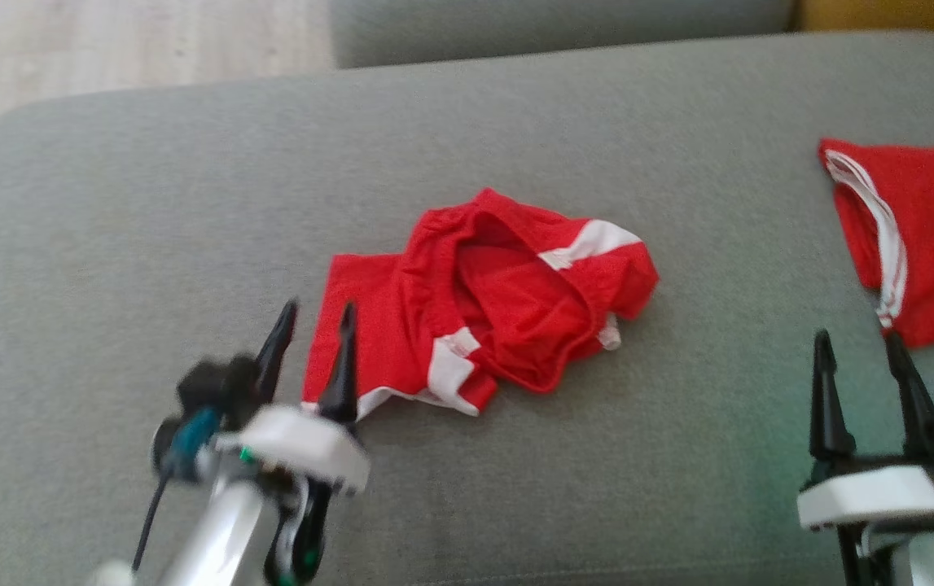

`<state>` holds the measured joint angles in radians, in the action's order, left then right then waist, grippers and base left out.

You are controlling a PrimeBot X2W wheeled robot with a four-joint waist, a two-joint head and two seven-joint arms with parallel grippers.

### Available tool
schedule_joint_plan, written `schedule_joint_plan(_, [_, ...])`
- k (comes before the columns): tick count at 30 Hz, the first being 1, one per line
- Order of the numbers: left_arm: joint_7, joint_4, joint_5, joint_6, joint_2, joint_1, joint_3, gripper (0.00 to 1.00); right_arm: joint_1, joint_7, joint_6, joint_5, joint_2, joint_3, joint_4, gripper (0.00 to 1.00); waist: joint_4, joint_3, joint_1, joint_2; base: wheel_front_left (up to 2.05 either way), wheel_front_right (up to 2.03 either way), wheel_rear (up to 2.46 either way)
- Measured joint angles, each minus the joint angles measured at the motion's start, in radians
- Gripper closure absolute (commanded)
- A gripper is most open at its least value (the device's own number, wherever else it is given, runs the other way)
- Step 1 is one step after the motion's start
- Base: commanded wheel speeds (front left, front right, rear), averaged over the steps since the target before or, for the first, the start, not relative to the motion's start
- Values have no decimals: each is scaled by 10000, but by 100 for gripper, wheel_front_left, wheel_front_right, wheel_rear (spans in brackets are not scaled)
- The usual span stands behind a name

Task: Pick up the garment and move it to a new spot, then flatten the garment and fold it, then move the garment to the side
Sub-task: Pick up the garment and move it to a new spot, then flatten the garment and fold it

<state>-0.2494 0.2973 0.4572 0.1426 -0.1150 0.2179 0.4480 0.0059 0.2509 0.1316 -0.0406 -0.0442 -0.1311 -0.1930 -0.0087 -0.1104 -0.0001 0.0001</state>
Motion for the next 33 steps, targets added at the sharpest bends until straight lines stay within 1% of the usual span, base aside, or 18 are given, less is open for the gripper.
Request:
schedule_joint_plan(3, [0, -575, -598, 163, -2, -995, -506, 0, 294, 0, 0, 102, 0, -157, 0, 0, 296, 225, 0, 0, 0, 0, 0])
schedule_joint_plan(7, [0, -1166, -1208, 144, -8, -2409, -1296, 0, 556, 0, 0, 144, 4, -211, -84, 0, 656, 547, 0, 0, 0, 0, 0])
schedule_joint_plan(8, [0, -1271, -1313, 71, -4, -2685, -1498, 0, 586, 0, 0, 144, 6, -242, -111, 0, 749, 603, 0, 0, 0, 0, 0])
schedule_joint_plan(11, [0, -1484, -1674, -389, 4, -3214, -2033, 0, 695, 0, 0, 138, 8, -244, -228, 0, 1018, 751, 0, 0, 0, 0, 0])
schedule_joint_plan(16, [0, -1636, -2176, -1174, 121, -3474, -2736, 0, 705, 0, 0, 63, 12, -59, -502, 0, 1335, 955, 0, 0, 0, 0, 0])
schedule_joint_plan(18, [0, -1620, -2309, -1388, 238, -3566, -2999, 0, 723, 0, 0, 61, 12, 13, -635, 0, 1401, 1040, 0, 0, 0, 0, 0])
schedule_joint_plan(21, [0, -1557, -2481, -1618, 362, -3648, -3256, 0, 892, 0, 0, 50, 12, 92, -755, 0, 1447, 1136, 0, 0, 0, 0, 0])
schedule_joint_plan(26, [0, -1480, -2708, -1856, 533, -3774, -3578, 0, 911, 0, 0, -38, 13, 205, -899, 0, 1411, 1172, 0, 0, 0, 0, 0])
schedule_joint_plan(33, [0, -1404, -2800, -2048, 571, -3753, -3547, 0, 893, 0, 0, -42, 13, 334, -955, 0, 1240, 1088, 0, 0, 0, 0, 0])
